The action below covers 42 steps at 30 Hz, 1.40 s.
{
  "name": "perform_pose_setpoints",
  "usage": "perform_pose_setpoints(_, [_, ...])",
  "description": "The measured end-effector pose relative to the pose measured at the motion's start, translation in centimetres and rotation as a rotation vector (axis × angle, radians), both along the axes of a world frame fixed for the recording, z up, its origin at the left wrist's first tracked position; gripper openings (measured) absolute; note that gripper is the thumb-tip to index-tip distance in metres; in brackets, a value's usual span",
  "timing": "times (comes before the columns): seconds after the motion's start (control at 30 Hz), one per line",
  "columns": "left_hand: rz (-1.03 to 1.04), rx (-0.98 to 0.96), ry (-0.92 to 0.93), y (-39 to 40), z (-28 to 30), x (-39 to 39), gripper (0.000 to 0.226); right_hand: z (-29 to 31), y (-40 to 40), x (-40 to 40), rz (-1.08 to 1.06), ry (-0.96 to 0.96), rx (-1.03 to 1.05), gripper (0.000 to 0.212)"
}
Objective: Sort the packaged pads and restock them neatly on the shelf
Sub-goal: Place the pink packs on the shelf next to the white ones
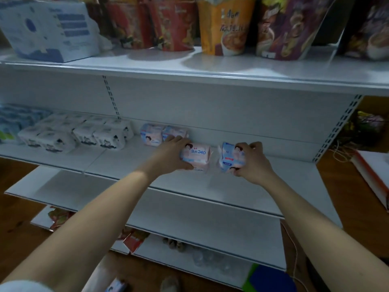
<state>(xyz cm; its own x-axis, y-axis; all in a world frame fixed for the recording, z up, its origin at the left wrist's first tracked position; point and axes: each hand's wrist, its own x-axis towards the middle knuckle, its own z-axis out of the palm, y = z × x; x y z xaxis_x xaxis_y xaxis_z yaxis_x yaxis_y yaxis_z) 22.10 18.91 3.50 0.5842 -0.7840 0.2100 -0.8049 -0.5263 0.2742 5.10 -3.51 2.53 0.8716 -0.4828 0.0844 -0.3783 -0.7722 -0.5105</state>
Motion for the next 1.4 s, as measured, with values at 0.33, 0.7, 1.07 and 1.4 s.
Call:
perform_pose_setpoints(0.33, [-0.154, 0.034, -0.016, -8.0, -1.7, 8.6, 0.073, -1.6, -4.9, 6.5, -0.067, 0.073, -0.13, 0.069])
perform_pose_setpoints(0.7, [-0.183, 0.147, -0.159, -12.9, -6.0, 16.0, 0.072, -2.3, -4.6, 13.3, -0.152, 0.428, -0.222, 0.077])
perform_pose_setpoints(1.07, [-0.324, -0.537, -0.036, -10.0, -5.1, 18.0, 0.034, 0.5, 0.9, 14.7, 0.101, 0.399, 0.016, 0.089])
perform_pose_setpoints(1.4, [0.349, -0.7, 0.128, 3.8, -7.7, 22.4, 0.03, -3.9, 12.1, 25.3, 0.273, 0.062, 0.127, 0.076])
